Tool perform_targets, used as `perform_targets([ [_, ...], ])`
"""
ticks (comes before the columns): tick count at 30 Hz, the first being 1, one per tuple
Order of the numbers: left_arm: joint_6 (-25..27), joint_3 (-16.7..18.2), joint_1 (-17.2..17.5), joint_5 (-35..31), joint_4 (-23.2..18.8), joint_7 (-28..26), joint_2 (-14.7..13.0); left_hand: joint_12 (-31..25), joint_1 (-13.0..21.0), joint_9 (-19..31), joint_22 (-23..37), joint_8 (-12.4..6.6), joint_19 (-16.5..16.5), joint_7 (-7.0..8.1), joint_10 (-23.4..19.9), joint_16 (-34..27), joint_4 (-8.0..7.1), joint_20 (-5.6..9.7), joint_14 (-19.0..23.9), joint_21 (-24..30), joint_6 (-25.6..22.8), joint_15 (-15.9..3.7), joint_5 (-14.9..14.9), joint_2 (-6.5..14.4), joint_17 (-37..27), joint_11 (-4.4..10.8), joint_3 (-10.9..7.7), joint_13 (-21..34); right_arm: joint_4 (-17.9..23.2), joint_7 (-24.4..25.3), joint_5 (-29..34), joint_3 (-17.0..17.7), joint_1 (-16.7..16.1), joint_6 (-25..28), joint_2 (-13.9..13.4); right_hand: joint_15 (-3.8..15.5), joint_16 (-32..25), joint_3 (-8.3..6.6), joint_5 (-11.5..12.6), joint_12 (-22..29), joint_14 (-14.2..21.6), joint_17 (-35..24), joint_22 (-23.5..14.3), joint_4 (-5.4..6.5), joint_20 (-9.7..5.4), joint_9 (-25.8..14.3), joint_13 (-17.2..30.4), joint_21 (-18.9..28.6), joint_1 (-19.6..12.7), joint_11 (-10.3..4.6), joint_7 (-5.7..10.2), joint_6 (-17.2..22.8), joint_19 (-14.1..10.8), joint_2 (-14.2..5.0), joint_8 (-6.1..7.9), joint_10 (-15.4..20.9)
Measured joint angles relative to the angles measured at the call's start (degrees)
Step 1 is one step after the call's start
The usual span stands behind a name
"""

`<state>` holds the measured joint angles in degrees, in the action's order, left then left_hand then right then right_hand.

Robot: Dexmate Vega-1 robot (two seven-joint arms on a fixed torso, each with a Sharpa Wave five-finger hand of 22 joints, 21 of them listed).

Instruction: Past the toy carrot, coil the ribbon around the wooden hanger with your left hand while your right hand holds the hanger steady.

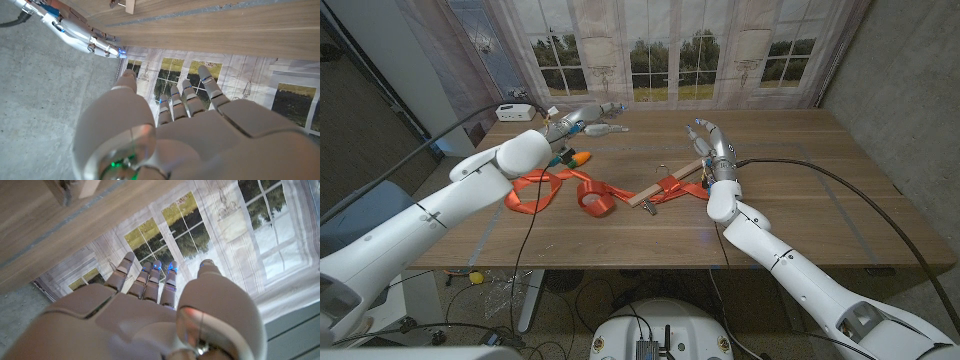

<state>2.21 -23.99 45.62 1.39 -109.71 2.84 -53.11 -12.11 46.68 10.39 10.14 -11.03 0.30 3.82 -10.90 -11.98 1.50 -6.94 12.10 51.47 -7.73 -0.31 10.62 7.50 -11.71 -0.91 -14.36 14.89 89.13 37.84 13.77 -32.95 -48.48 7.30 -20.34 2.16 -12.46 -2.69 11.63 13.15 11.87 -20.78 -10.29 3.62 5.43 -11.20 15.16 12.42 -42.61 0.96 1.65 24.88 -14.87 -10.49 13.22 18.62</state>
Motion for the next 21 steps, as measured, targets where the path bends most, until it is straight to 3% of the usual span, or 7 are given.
perform_targets([
  [3, -3.62, 1.04, 0.22, 1.82, 3.27, -0.03, 0.67, 0.0, 0.0, 0.0, 0.0, 0.0, 0.0, -0.03, -0.16, -0.4, -0.09, 0.0, 0.31, -0.01, -0.57, -0.31, 0.0, 0.0, 0.0, -0.16, -0.09, 0.0, -0.59, 2.58, -2.81, 0.4, -0.37, -7.85, 0.05, 0.0, 0.0, -0.35, 0.0, 0.0, 0.0, 0.06, 0.0, 0.1, 0.0, 0.0, -0.12, 0.0, 0.0, 0.2, 0.0, 0.0, 0.0, 0.0, 0.0, -0.2],
  [8, -9.01, 1.79, 0.17, 4.67, 7.17, 0.76, 1.47, -0.3, -0.3, 0.0, 0.0, 0.0, 0.3, 0.25, -0.84, -0.44, 0.07, 0.3, 0.84, -0.01, -0.9, -0.22, 0.0, 0.3, 0.26, -0.25, -0.39, -0.27, -0.89, 3.31, -5.88, 0.97, -1.18, -14.47, 0.47, -0.04, 0.0, -0.61, -0.32, -0.33, 0.03, 0.33, 0.0, -0.17, 0.22, 0.0, -0.27, 0.0, 0.0, 0.2, -0.01, 0.0, -0.22, 0.0, 0.0, -0.21],
  [13, -15.9, 2.35, -0.84, 8.74, 12.89, 3.6, 2.72, -0.44, -0.6, 0.01, 0.0, -0.21, 0.19, -0.16, -1.65, -0.44, 0.08, 0.82, 1.06, -0.01, -1.32, -0.44, 0.41, 0.6, 0.26, -0.43, -0.39, -0.45, -0.69, 2.97, -8.36, 1.51, -2.25, -18.97, 0.92, -0.76, 0.0, -1.32, -0.45, -0.33, 1.24, 0.85, 0.0, -0.88, 1.0, 0.0, -0.53, 0.0, -0.32, 0.72, -0.34, 0.29, -1.04, 0.32, 0.0, -0.29],
  [18, -21.15, 2.45, -1.84, 11.86, 16.82, 6.69, 3.57, -0.43, -0.6, 0.01, 0.0, -0.21, 0.4, -0.14, -1.65, -0.44, 0.18, 1.03, 1.33, -0.22, -1.9, -0.71, 0.4, 0.6, 0.33, -0.42, -0.49, -0.53, 0.44, 2.4, -9.71, 2.33, -3.84, -21.58, 1.02, -0.82, 0.0, -1.93, -0.45, -0.33, 2.67, 1.5, 0.0, -1.49, 0.3, 0.29, -0.8, 0.43, -0.62, 1.71, -1.16, 0.9, -2.36, 0.61, 0.0, 0.73],
  [21, -23.96, 2.46, -3.22, 13.65, 21.65, 8.6, 4.84, -0.43, -0.86, 0.01, 0.01, -0.21, 0.4, -0.13, -1.65, -0.44, 0.31, 1.03, 1.33, -0.22, -1.9, -0.71, 0.4, 0.86, 0.53, -0.42, -0.63, -0.53, 1.13, 2.19, -10.74, 2.91, -4.91, -24.33, 1.1, -0.83, 0.0, -1.93, -0.44, -0.33, 2.67, 1.65, 0.0, -1.49, 0.32, 0.29, -0.8, 0.43, -0.6, 1.91, -1.47, 1.21, -2.34, 0.64, 0.0, 1.34],
])
